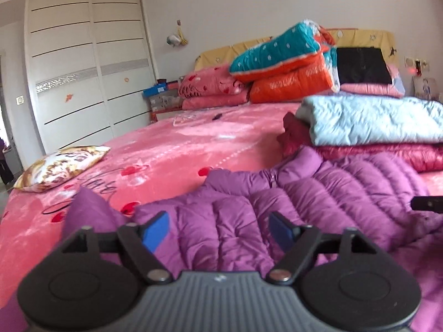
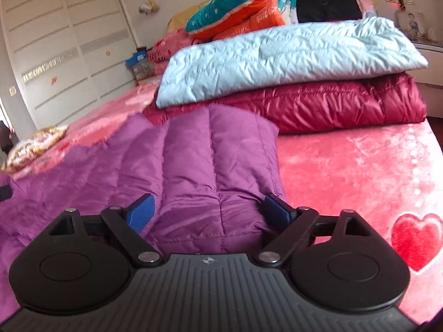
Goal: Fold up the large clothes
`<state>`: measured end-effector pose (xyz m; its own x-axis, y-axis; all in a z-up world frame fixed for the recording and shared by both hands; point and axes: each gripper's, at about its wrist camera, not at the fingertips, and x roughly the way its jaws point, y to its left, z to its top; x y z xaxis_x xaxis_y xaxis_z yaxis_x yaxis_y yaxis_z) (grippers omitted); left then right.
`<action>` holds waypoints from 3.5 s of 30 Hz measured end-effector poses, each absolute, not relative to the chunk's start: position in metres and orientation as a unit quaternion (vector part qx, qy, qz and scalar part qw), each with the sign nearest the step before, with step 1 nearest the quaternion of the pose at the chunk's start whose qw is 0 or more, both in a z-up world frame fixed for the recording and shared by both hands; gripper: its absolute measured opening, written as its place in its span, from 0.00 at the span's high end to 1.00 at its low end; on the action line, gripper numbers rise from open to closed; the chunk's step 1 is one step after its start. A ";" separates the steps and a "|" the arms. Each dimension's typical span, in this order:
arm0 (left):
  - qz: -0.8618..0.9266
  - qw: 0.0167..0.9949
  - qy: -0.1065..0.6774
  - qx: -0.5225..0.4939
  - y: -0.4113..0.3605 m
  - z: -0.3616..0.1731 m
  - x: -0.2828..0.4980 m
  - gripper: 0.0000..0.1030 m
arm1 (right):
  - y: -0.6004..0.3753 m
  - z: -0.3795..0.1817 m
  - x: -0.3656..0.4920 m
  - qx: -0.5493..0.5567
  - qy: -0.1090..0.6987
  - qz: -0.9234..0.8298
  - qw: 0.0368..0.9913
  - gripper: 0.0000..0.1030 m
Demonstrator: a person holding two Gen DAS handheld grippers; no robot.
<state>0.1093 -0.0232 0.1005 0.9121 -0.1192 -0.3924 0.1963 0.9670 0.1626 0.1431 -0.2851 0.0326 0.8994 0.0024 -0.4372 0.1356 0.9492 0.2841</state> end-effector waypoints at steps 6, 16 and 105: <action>-0.065 0.977 0.178 0.092 -0.001 0.123 0.051 0.03 | -0.275 0.052 0.115 0.154 0.195 -0.019 0.968 0.00; -0.022 0.973 0.212 0.086 0.052 0.127 -0.029 0.01 | -0.245 0.051 0.048 0.145 0.210 -0.012 0.967 0.00; 0.145 0.765 0.151 -0.609 0.336 -0.016 -0.023 0.71 | -0.144 0.050 -0.036 -0.023 0.286 0.096 0.953 0.00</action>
